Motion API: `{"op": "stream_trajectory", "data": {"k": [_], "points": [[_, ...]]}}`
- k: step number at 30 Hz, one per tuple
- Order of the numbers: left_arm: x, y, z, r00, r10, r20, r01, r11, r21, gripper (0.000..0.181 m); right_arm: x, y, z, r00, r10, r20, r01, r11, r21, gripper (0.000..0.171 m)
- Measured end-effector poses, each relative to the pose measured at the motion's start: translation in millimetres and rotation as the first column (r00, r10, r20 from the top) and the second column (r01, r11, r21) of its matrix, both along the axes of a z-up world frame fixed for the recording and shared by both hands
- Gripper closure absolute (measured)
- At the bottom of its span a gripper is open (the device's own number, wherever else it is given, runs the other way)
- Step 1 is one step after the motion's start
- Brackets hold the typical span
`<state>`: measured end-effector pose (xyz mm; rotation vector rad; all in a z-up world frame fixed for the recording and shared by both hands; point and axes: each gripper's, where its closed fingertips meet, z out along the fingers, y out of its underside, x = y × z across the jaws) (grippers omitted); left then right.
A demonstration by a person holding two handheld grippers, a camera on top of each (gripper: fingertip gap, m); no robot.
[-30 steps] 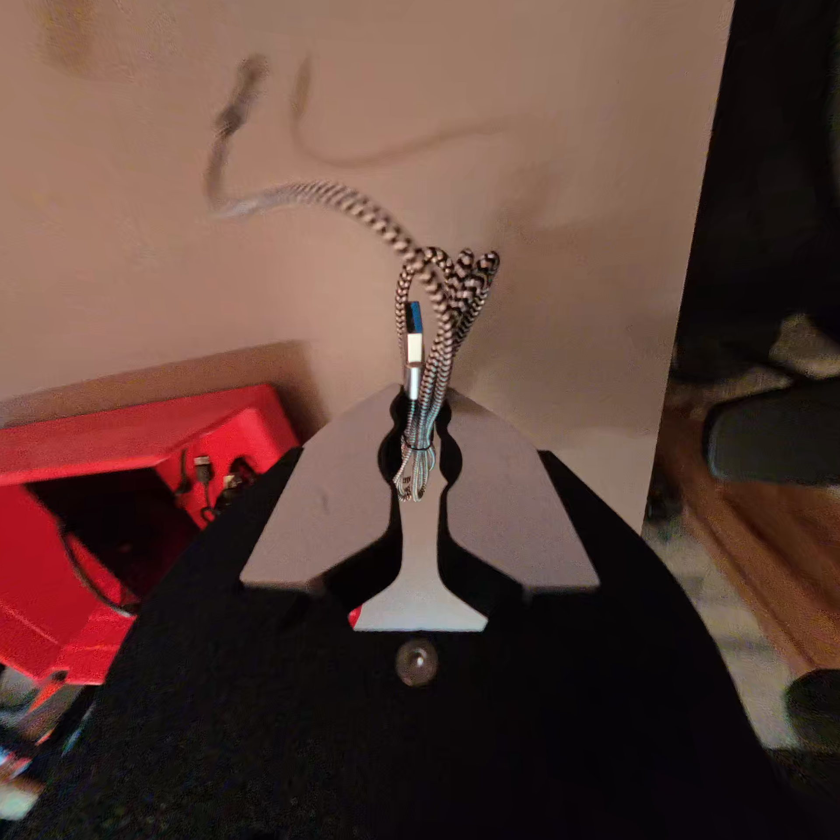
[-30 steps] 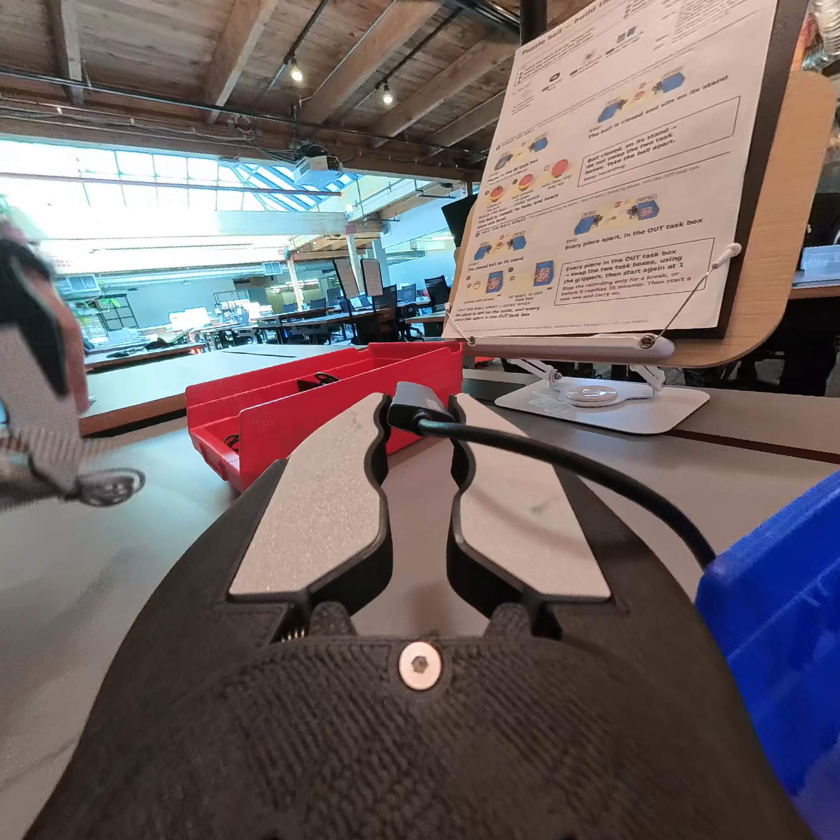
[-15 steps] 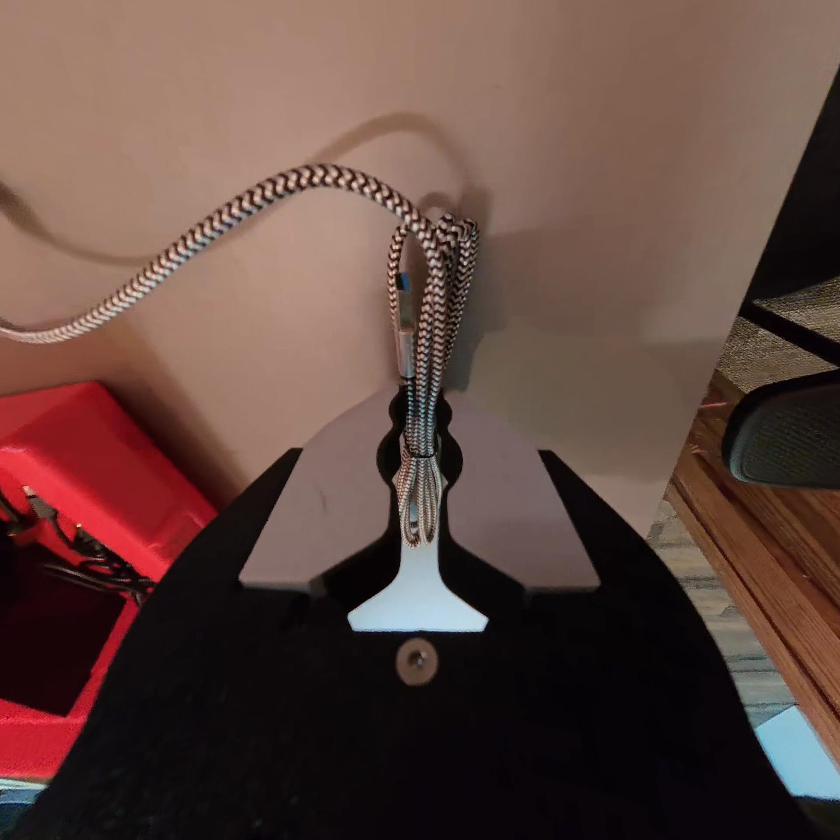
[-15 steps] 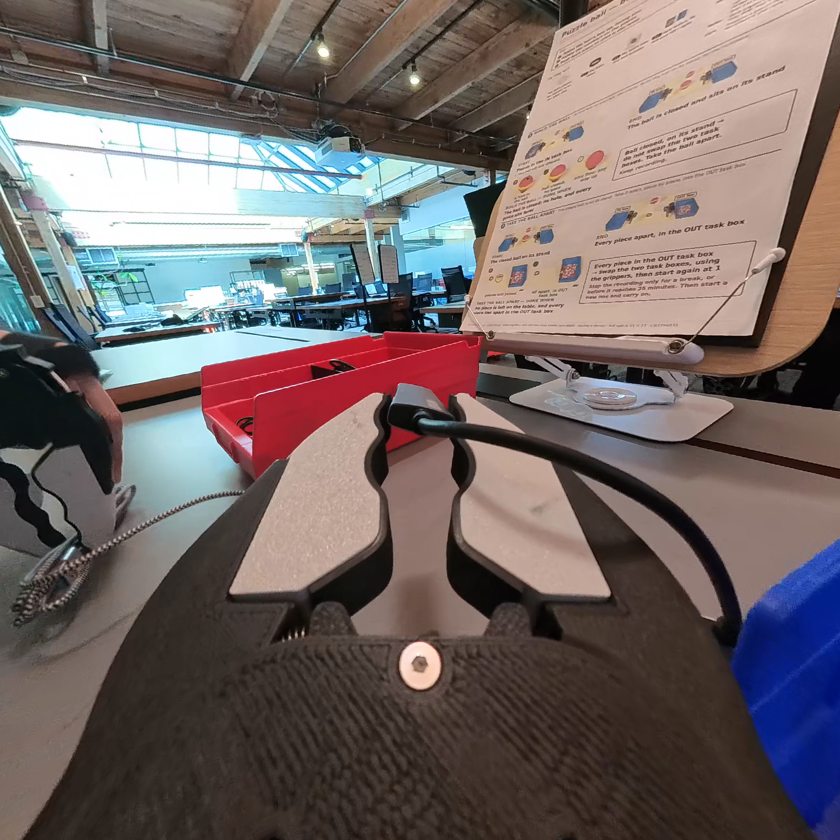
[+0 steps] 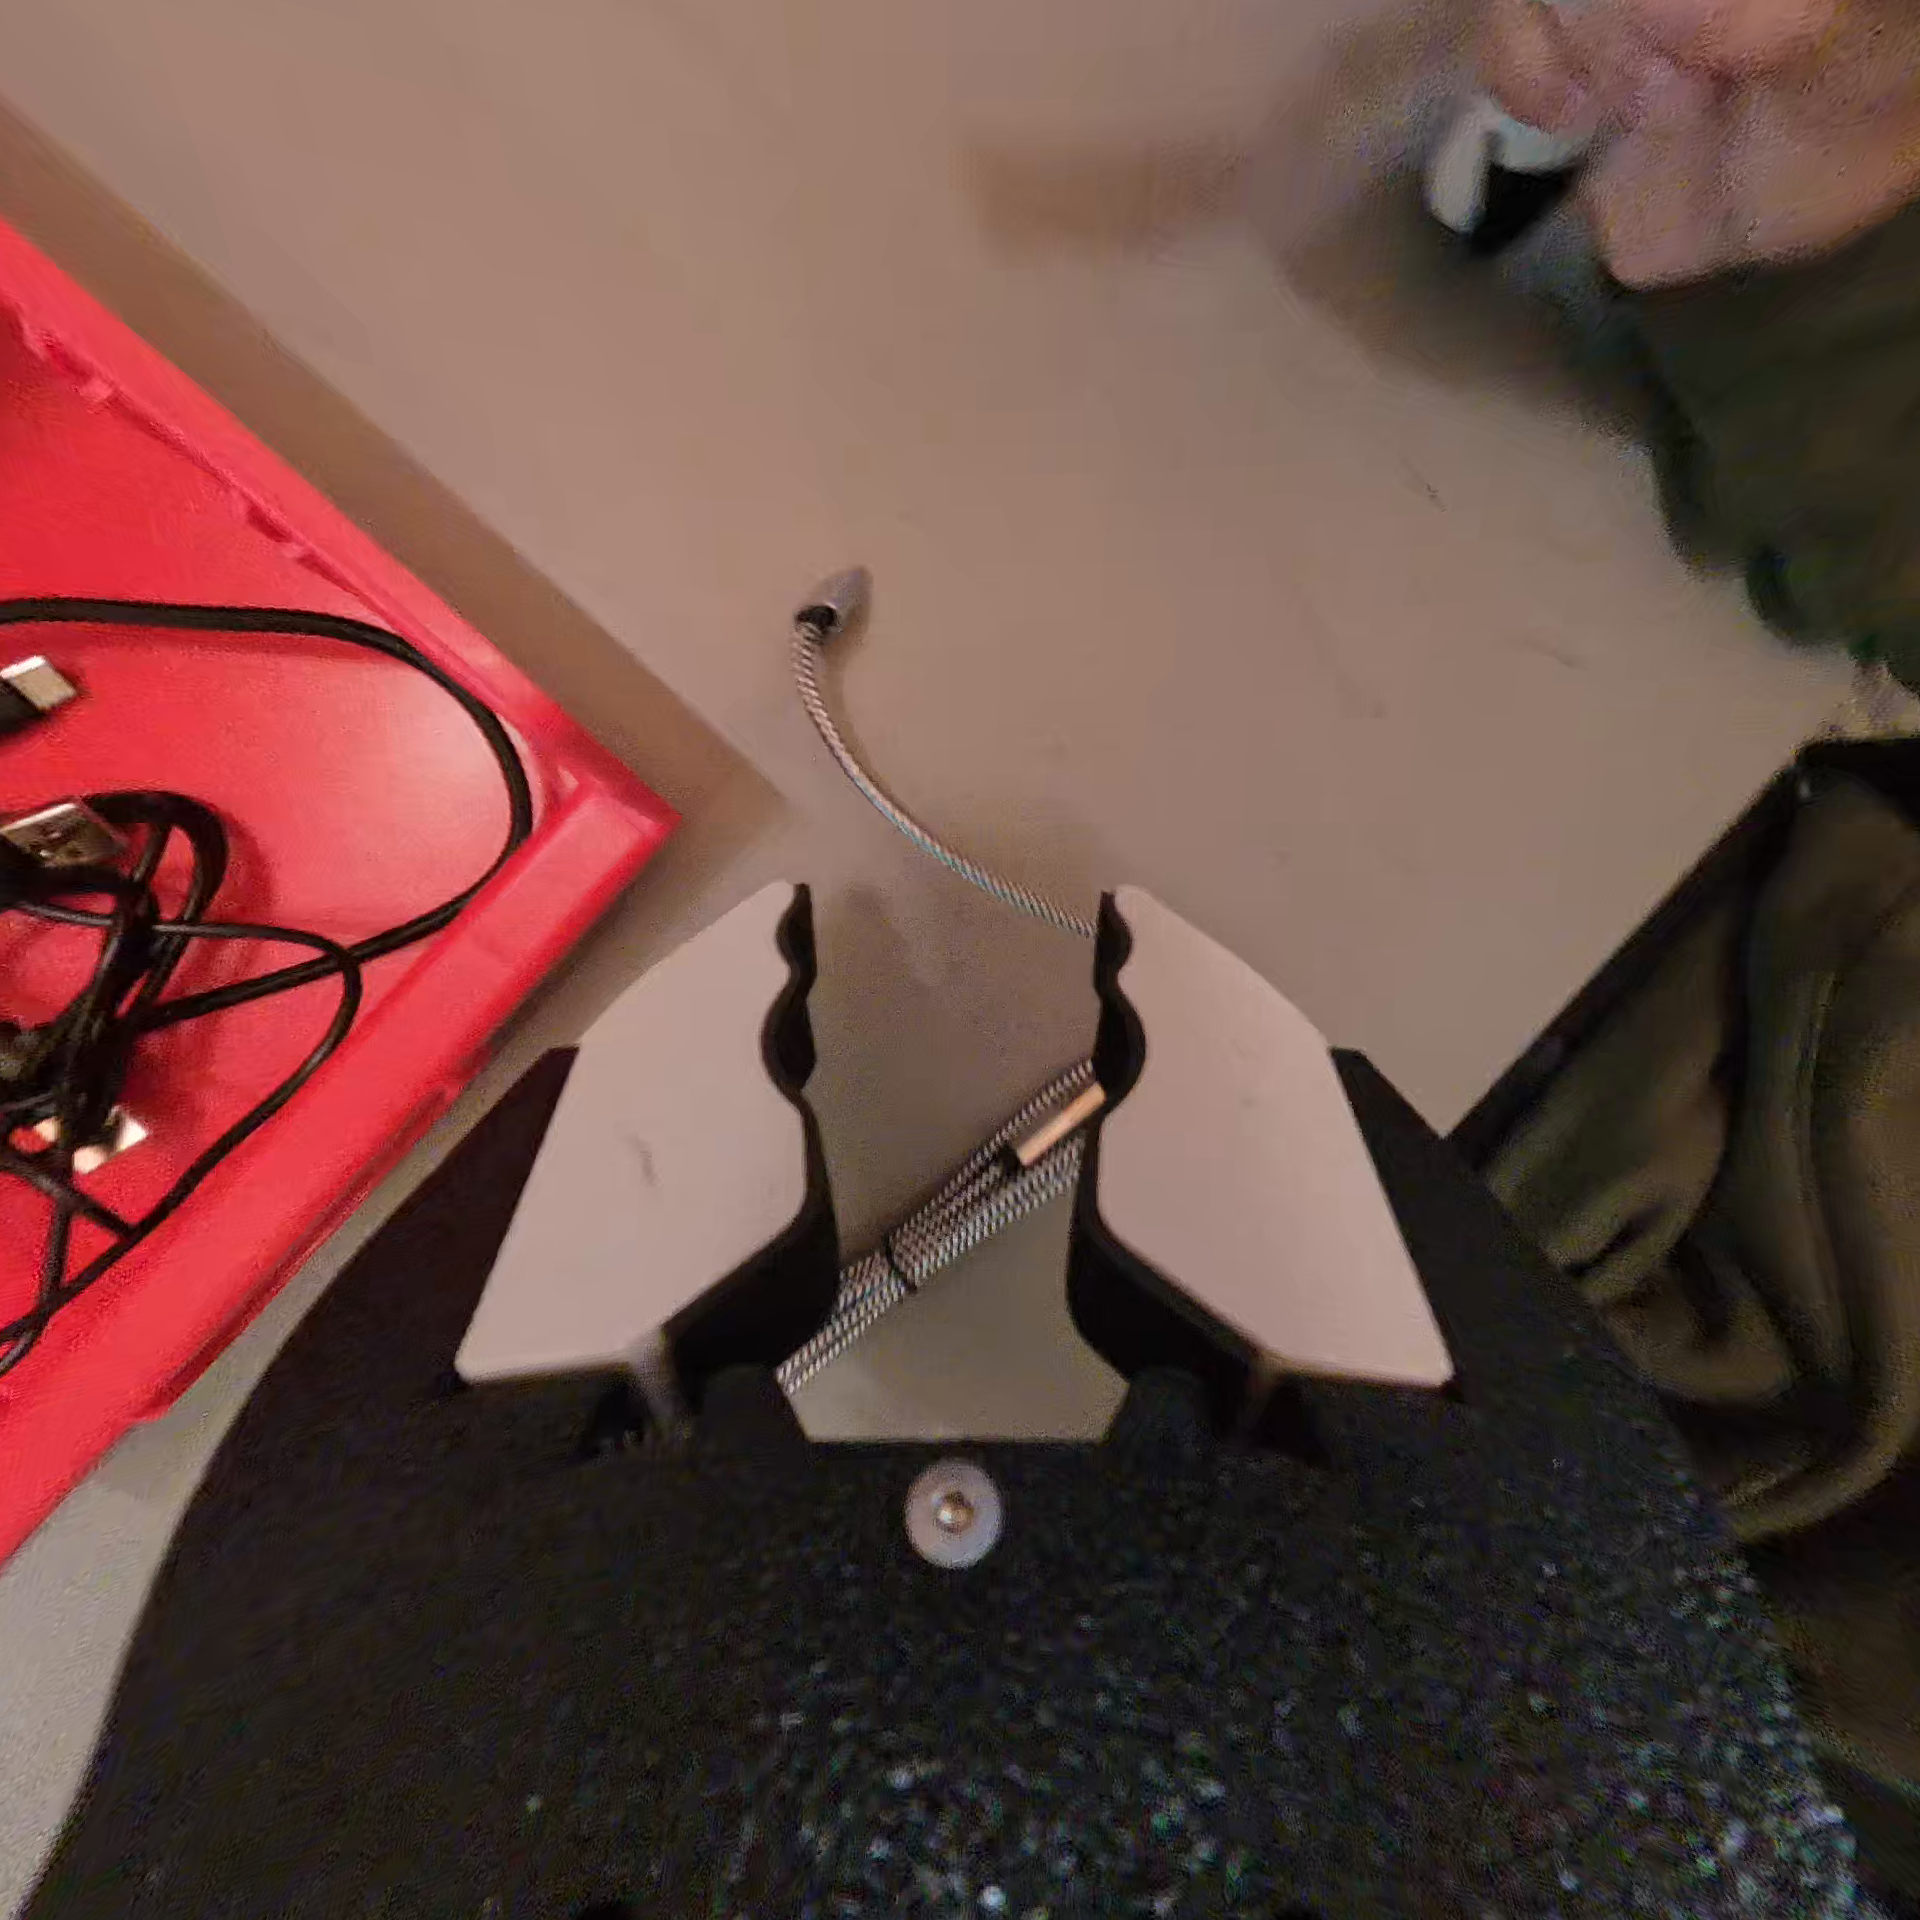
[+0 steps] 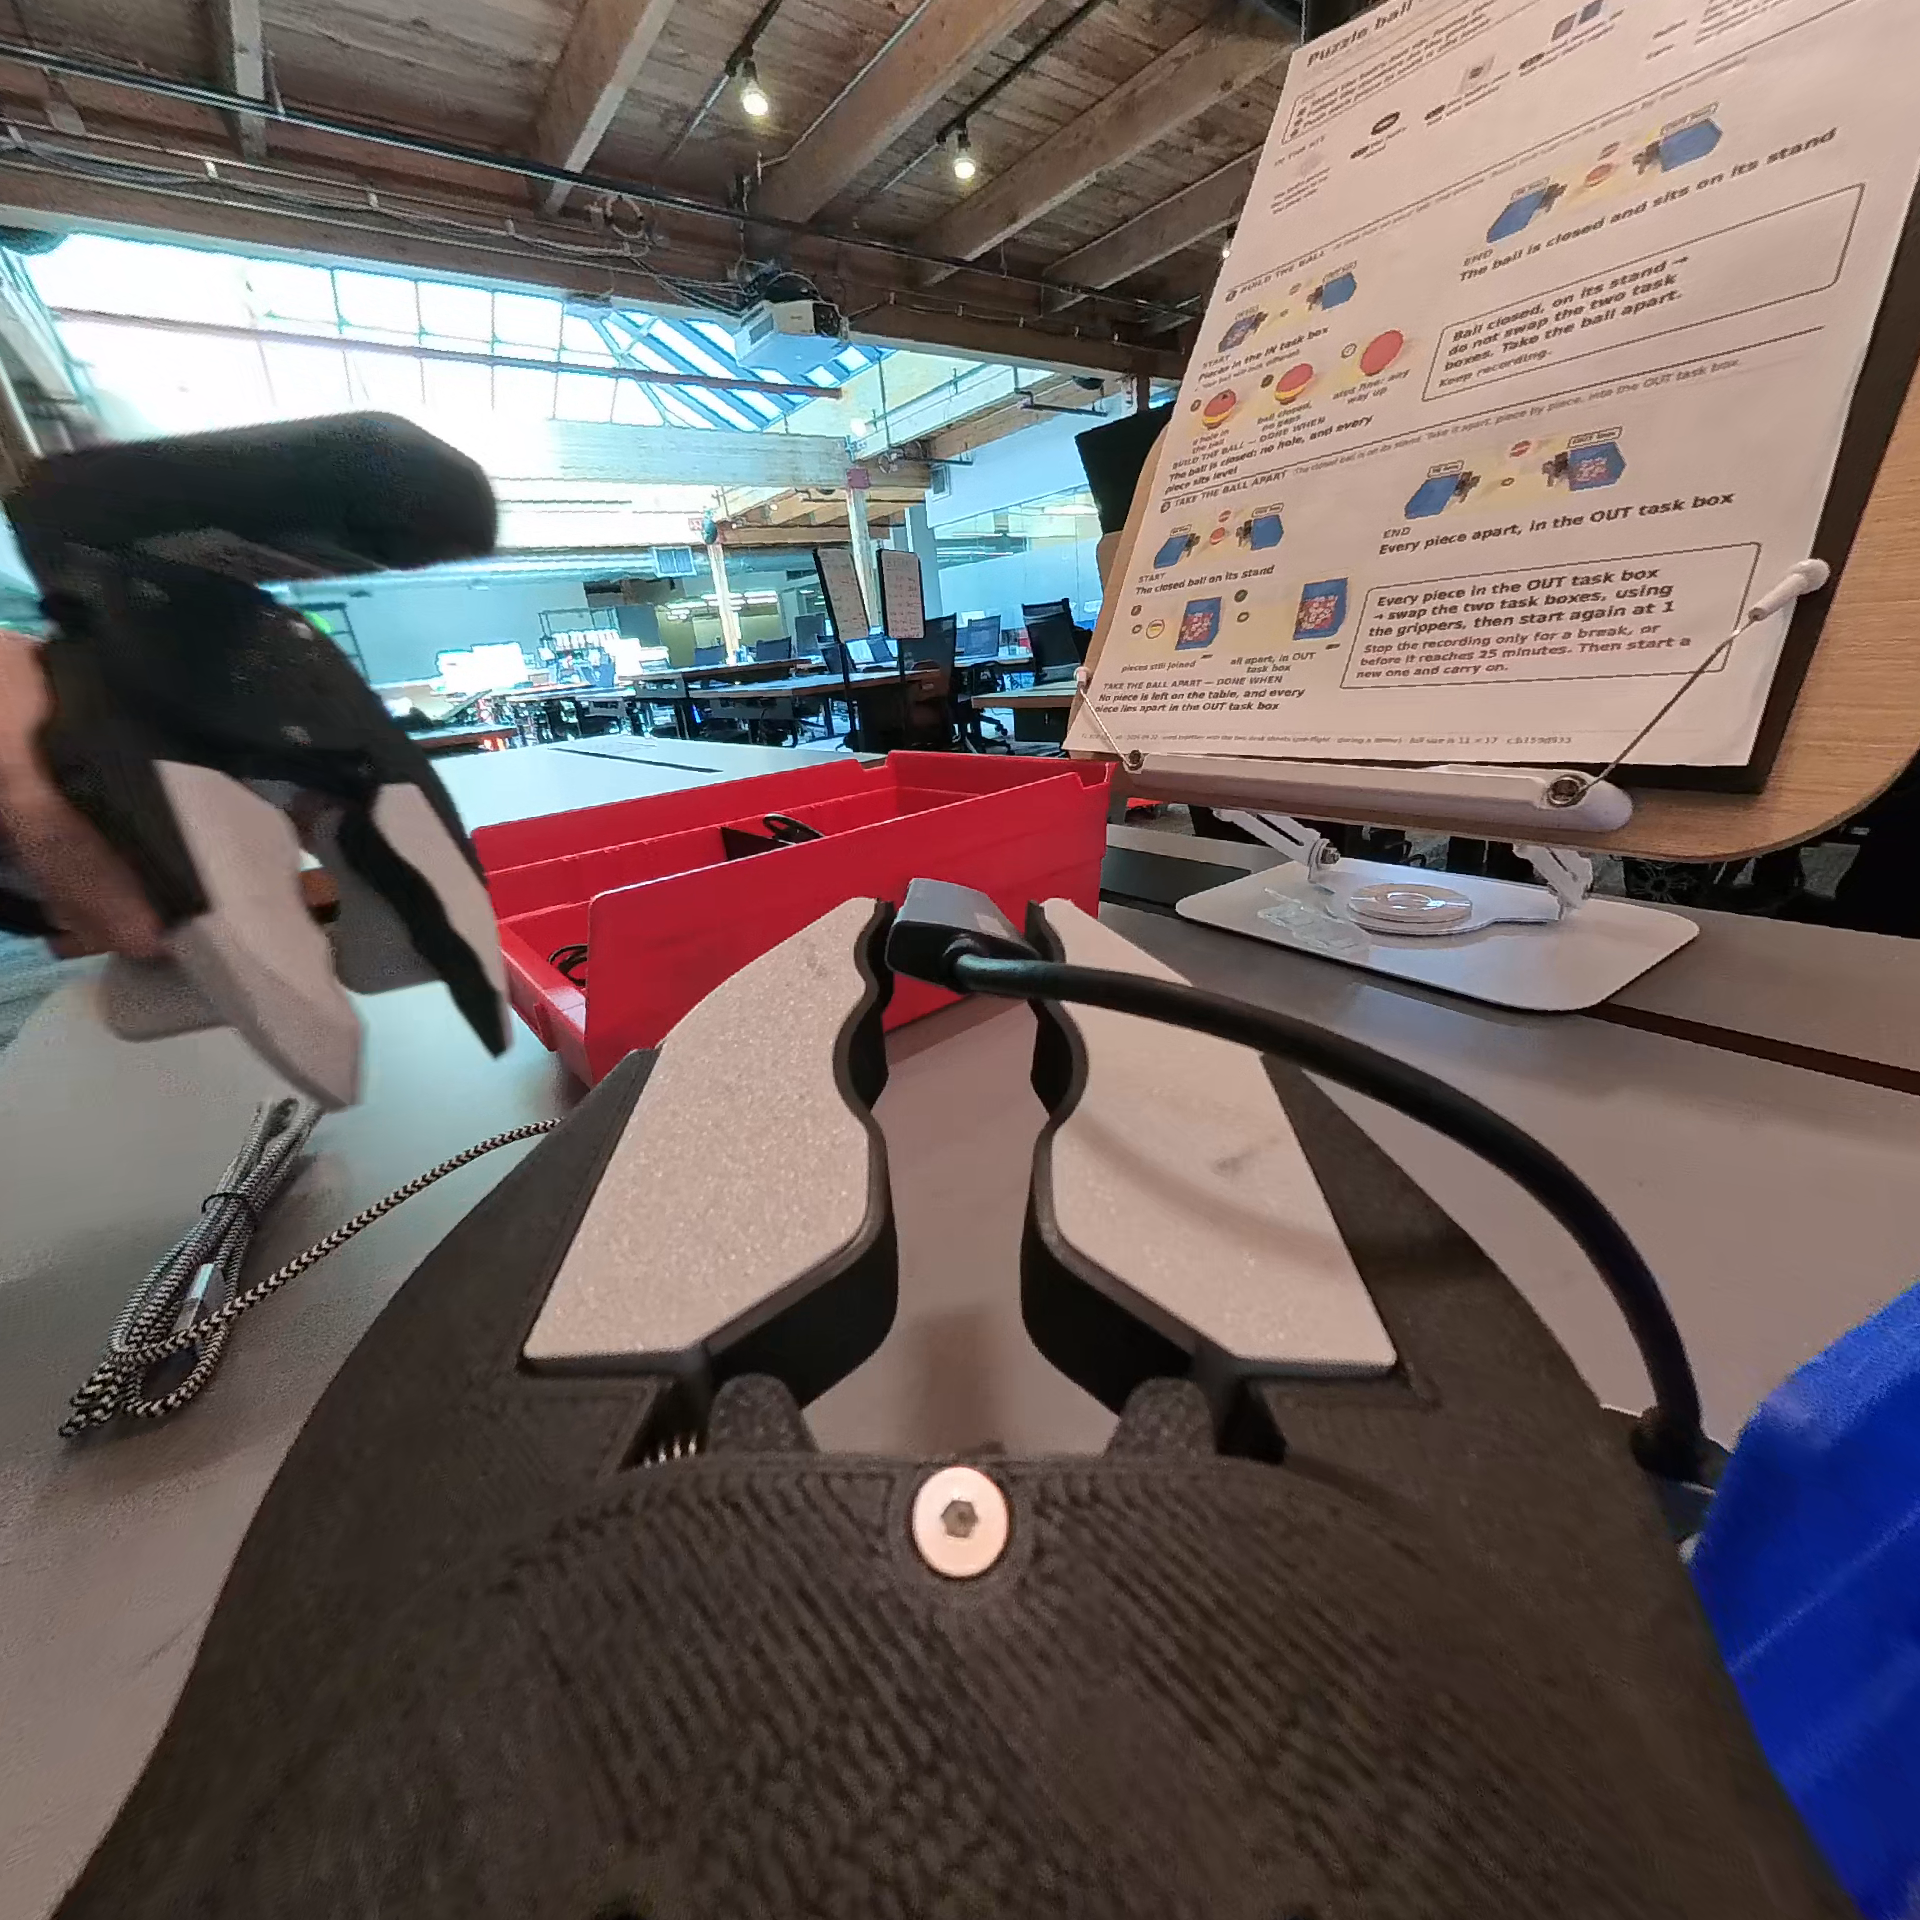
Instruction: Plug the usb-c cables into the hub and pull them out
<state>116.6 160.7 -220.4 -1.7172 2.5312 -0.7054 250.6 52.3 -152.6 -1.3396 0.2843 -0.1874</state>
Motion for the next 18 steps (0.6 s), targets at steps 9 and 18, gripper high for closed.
{"op": "stream_trajectory", "data": {"k": [9, 18], "points": [[31, -14, -48, 0.982, 0.126, -0.141, -0.122, 0.992, 0.04, 0.153, -1, -1, 1, 1.0, 0.008, 0.003, -0.008, 1.0, 0.008, 0.147], [32, -55, -47, 0.987, -0.11, 0.115, 0.1, 0.991, 0.093, 0.156, -3, 2, -1, 1.0, 0.02, -0.001, -0.02, 1.0, -0.008, 0.147]]}}
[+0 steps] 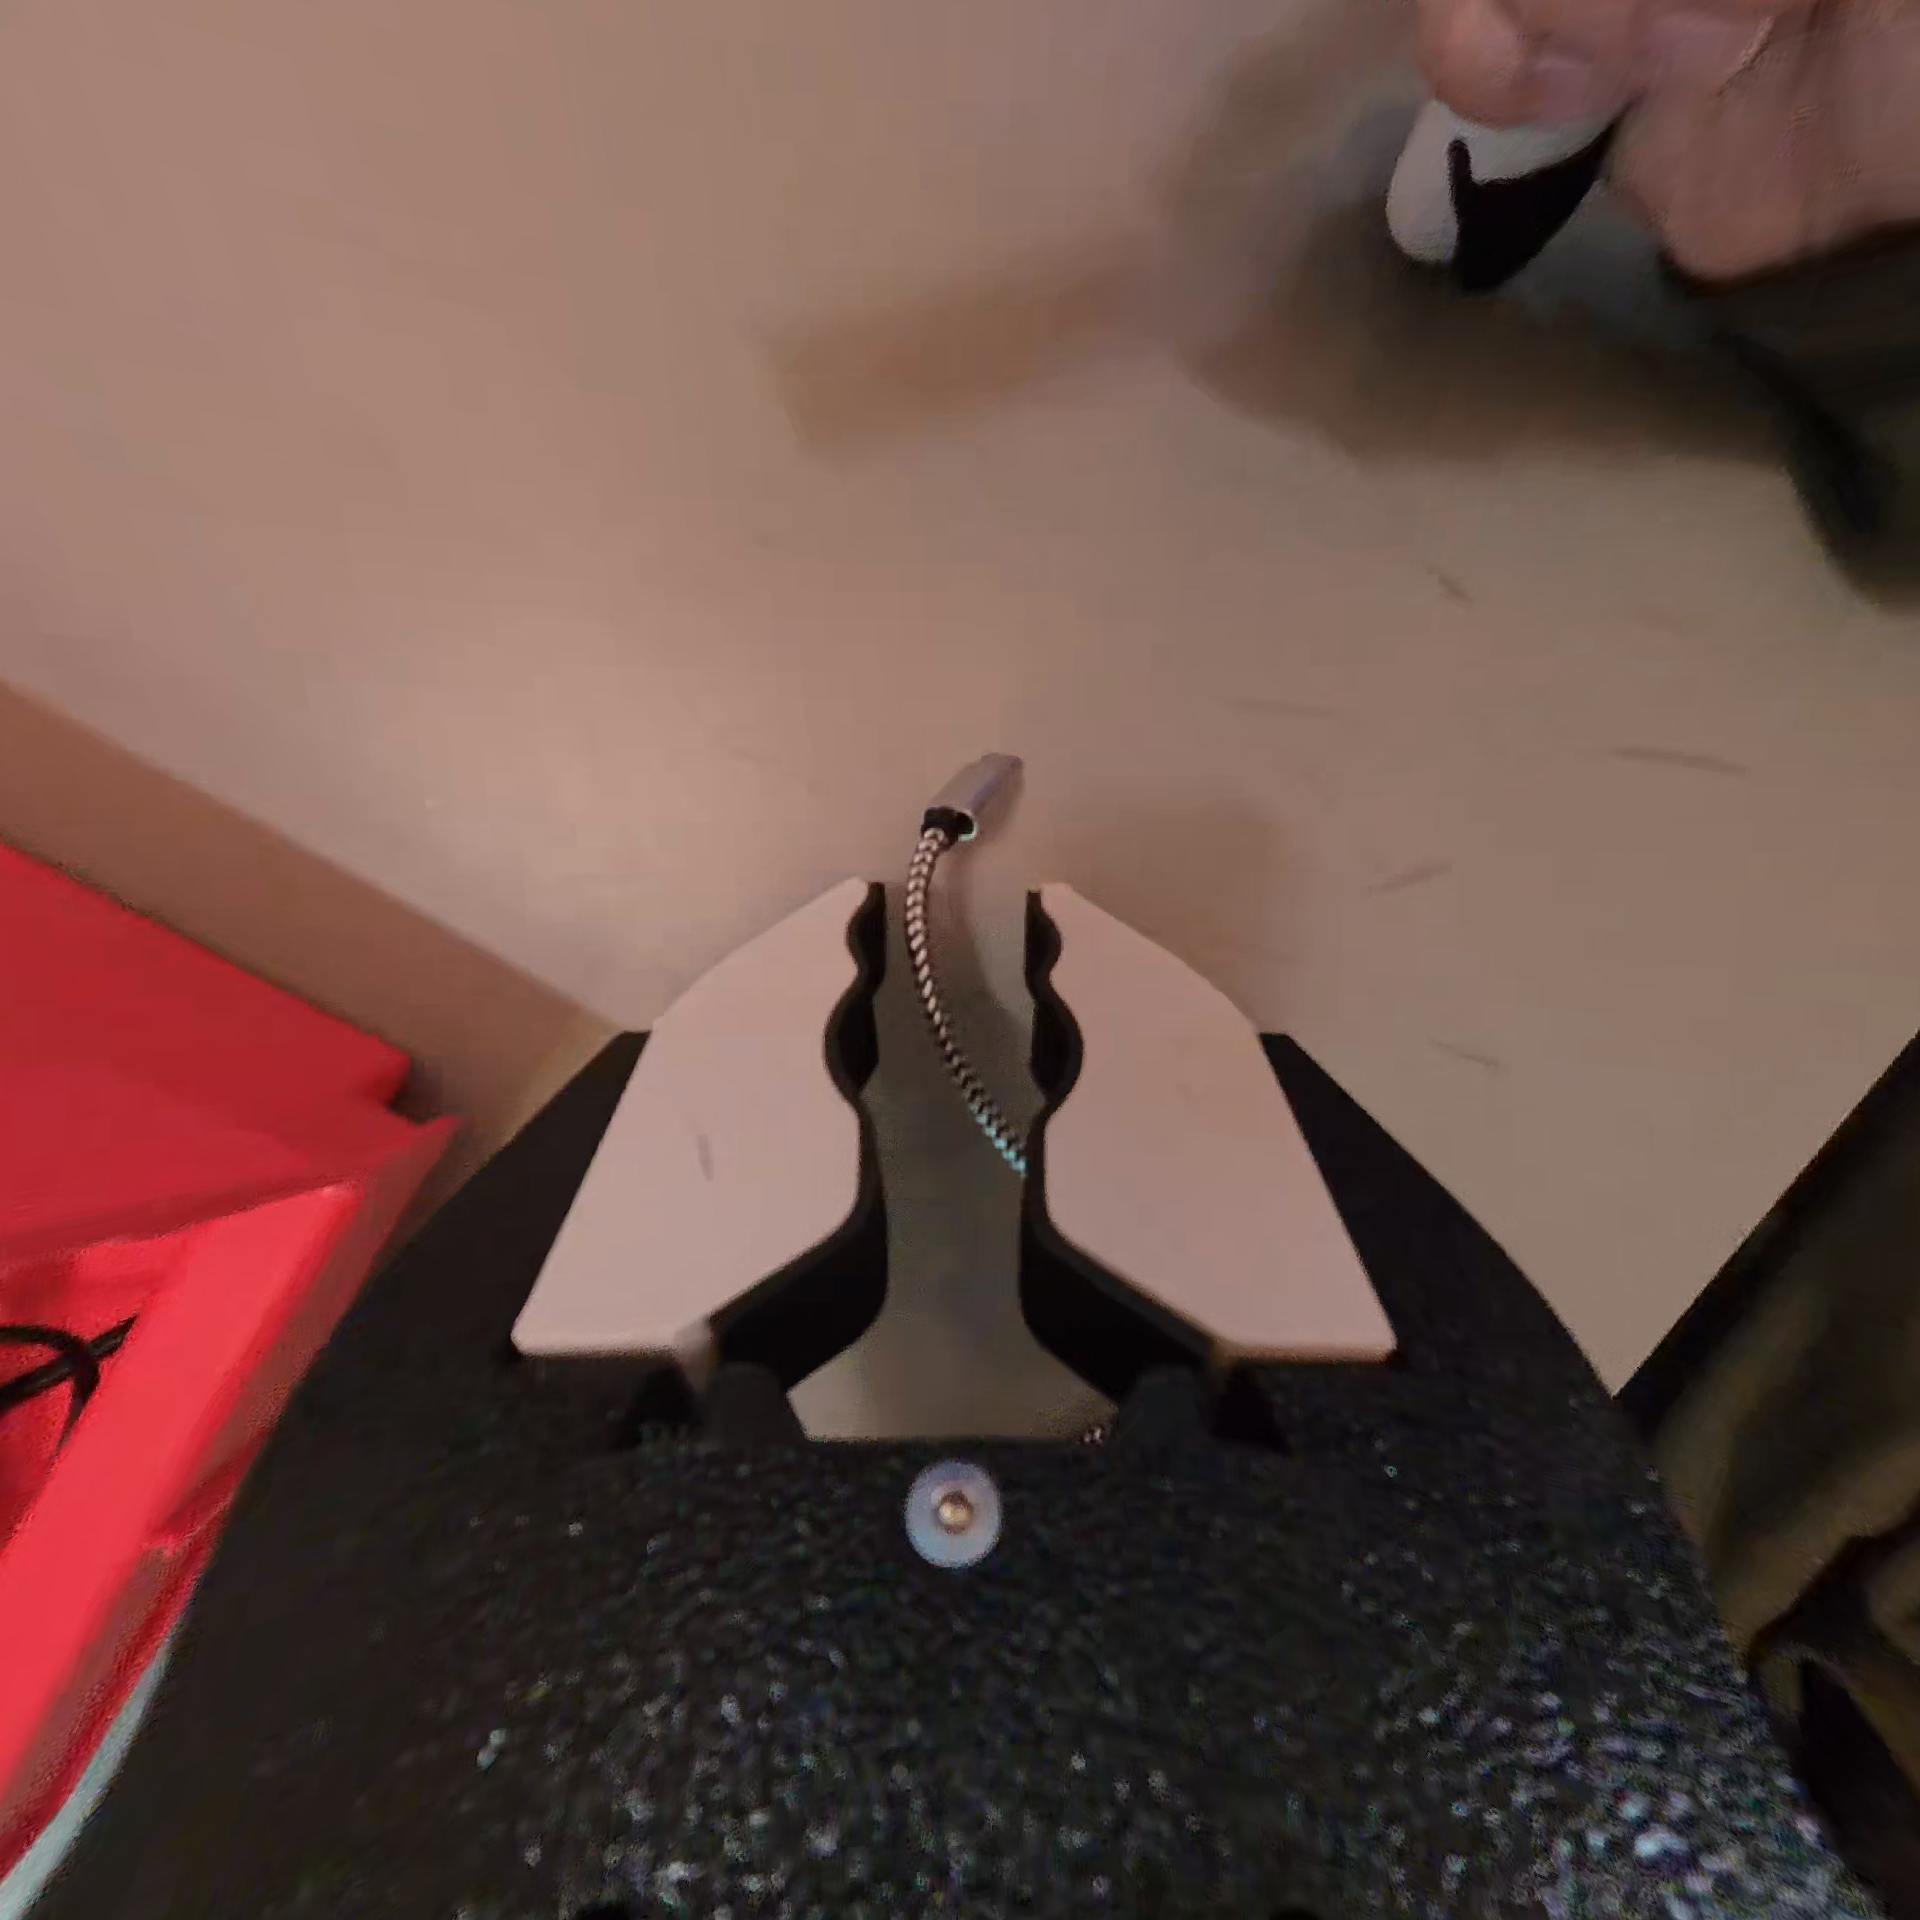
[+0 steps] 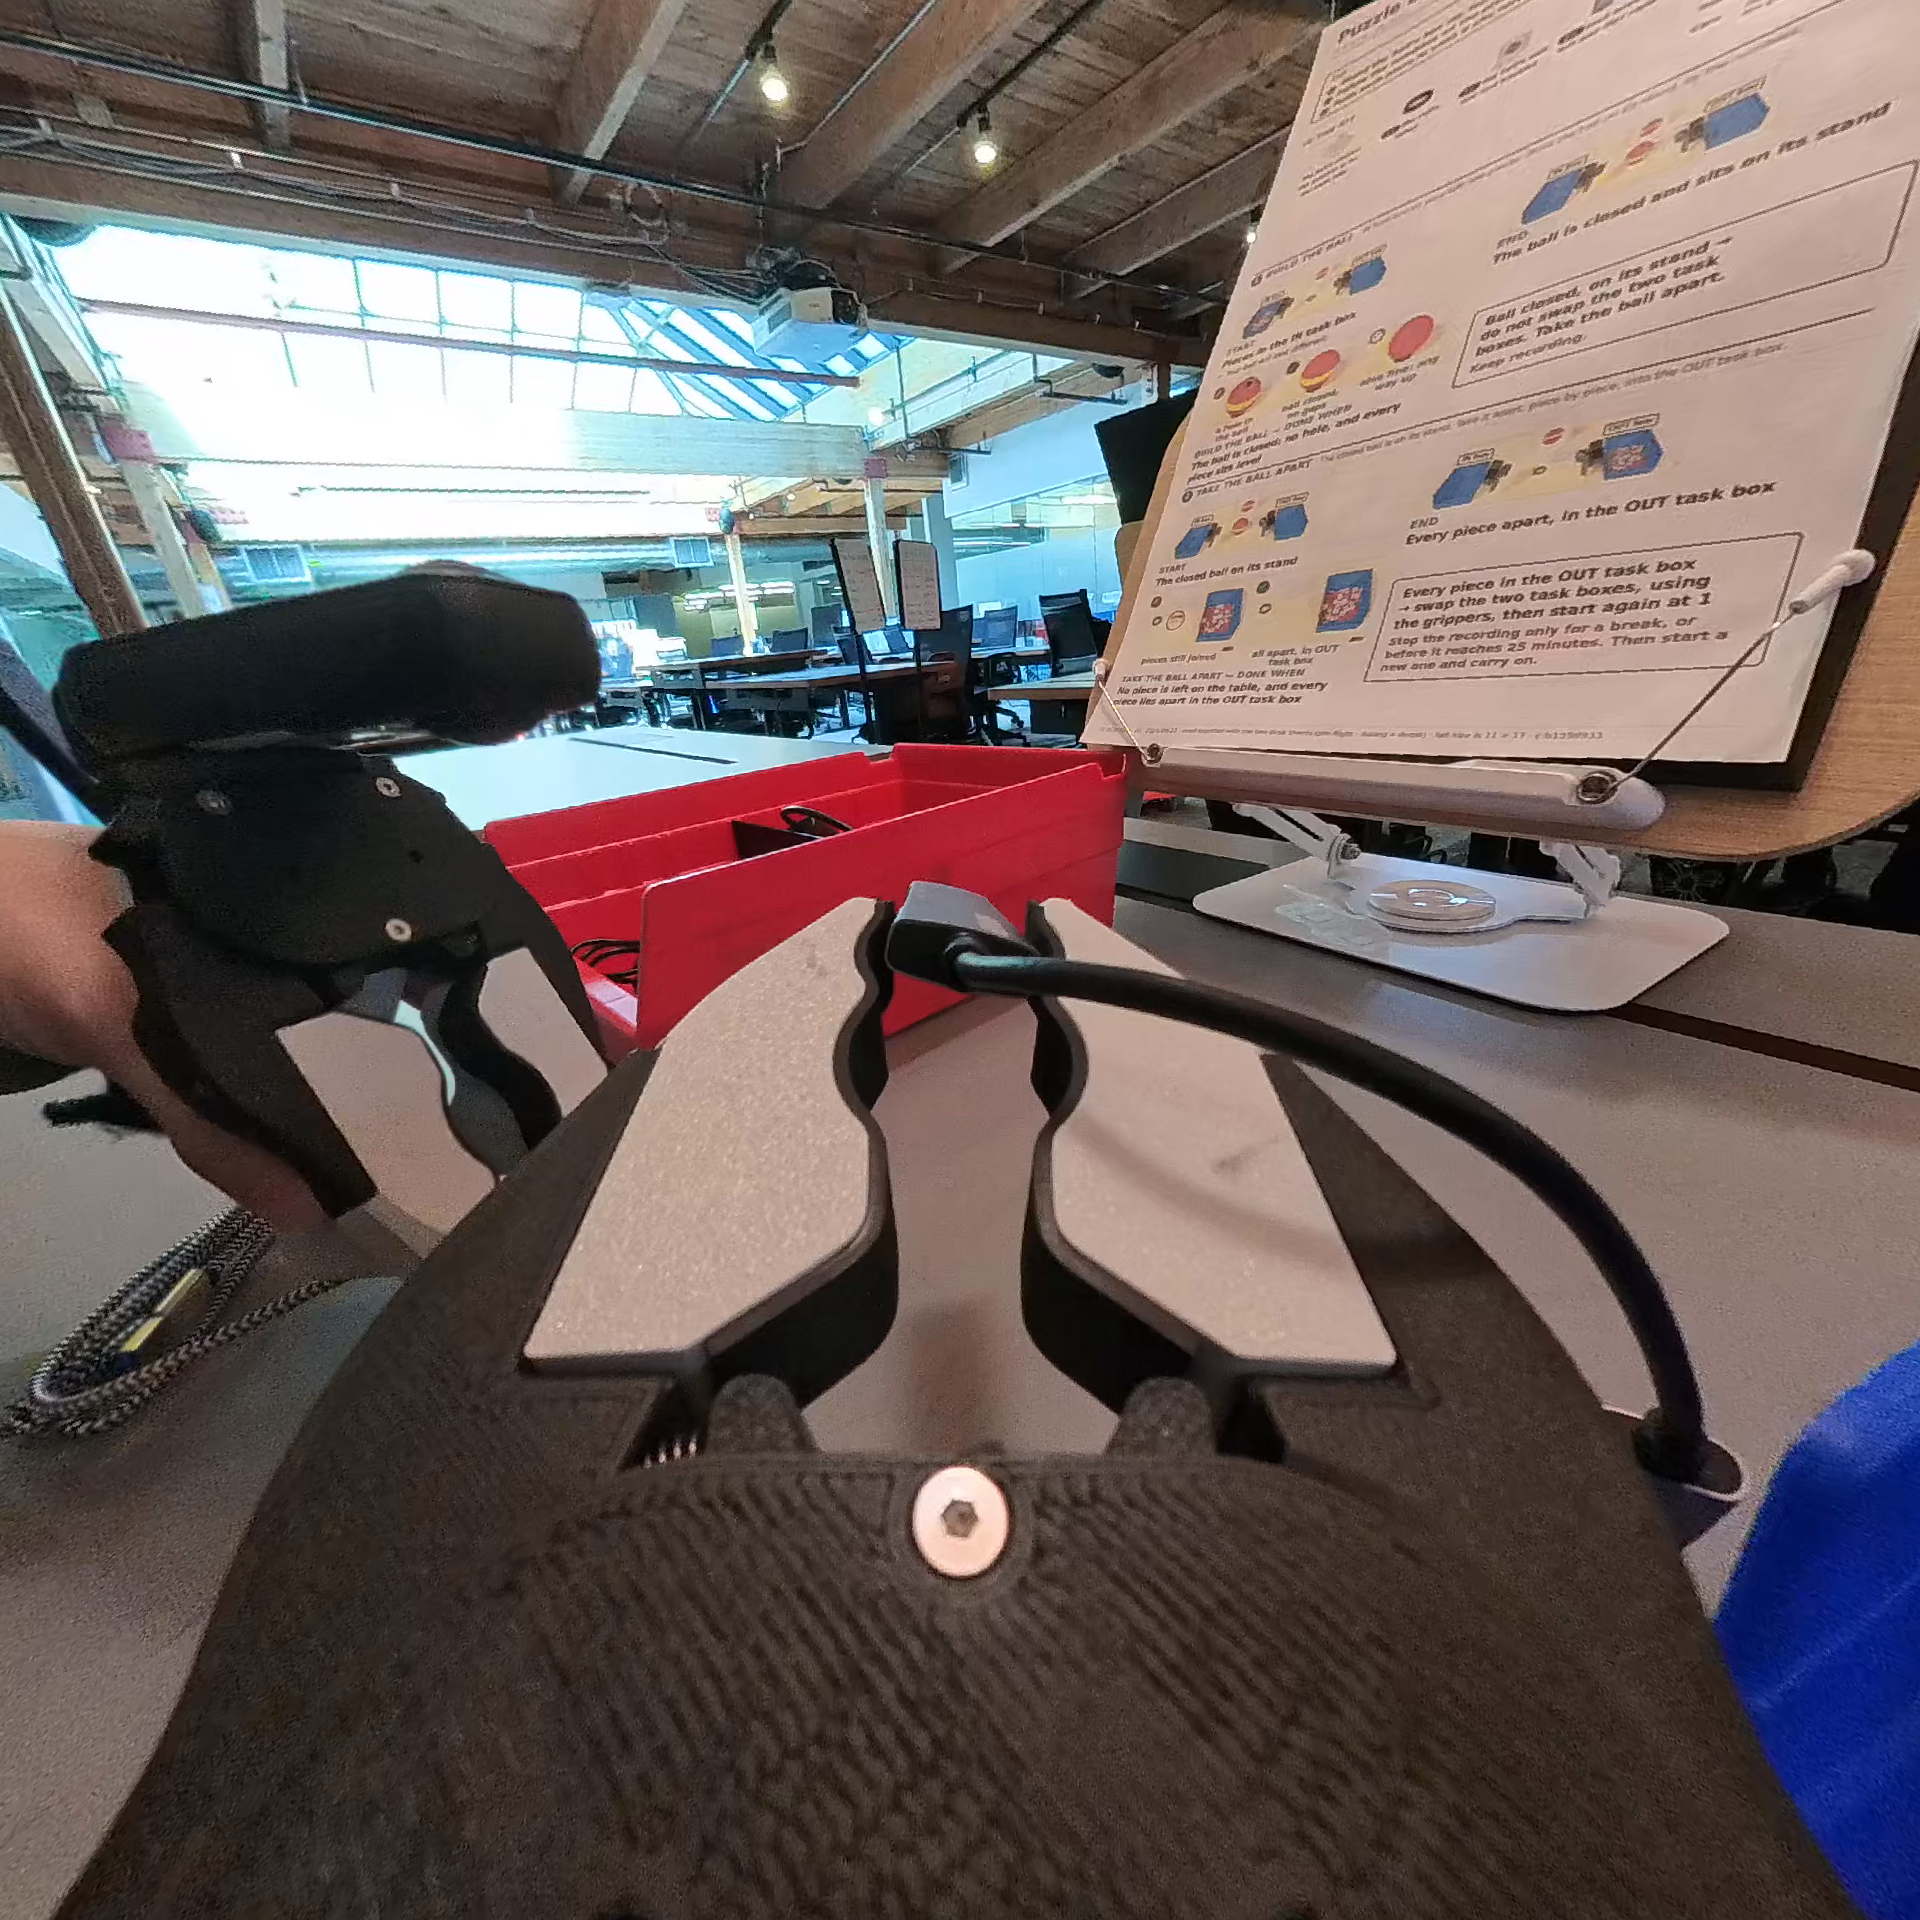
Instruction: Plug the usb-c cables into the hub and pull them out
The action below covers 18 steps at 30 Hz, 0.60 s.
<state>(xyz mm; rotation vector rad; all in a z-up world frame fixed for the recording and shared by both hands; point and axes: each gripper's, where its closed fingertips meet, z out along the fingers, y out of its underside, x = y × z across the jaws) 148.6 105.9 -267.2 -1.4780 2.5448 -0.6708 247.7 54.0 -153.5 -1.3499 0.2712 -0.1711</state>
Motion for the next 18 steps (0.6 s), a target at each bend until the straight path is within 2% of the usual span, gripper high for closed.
{"op": "stream_trajectory", "data": {"k": [4, 6, 9, 15, 17, 18], "points": [[8, -4, -2, 0.999, 0.03, -0.029, -0.031, 0.998, -0.046, 0.158, 0, 0, 0, 1.0, 0.007, -0.004, -0.007, 1.0, 0.002, 0.147], [13, -7, 0, 0.997, 0.052, -0.048, -0.057, 0.993, -0.101, 0.17, 1, -1, 1, 1.0, 0.009, -0.012, -0.009, 1.0, 0.01, 0.147], [15, -10, 0, 0.997, 0.053, -0.055, -0.06, 0.99, -0.131, 0.17, 2, -2, 1, 1.0, 0.016, -0.026, -0.015, 1.0, 0.022, 0.147], [18, -6, 9, 0.997, 0.061, 0.056, -0.055, 0.993, -0.1, 0.171, -5, 2, 0, 0.999, 0.041, 0.006, -0.041, 0.999, -0.005, 0.147], [27, -4, 24, 0.985, 0.137, 0.108, -0.115, 0.976, -0.182, 0.159, -9, 4, 1, 0.998, 0.057, 0.024, -0.057, 0.998, 0.001, 0.147], [35, -9, 40, 0.969, 0.199, 0.143, -0.149, 0.941, -0.305, 0.151, -11, 4, 1, 0.998, 0.061, 0.028, -0.061, 0.998, 0.006, 0.147]]}}
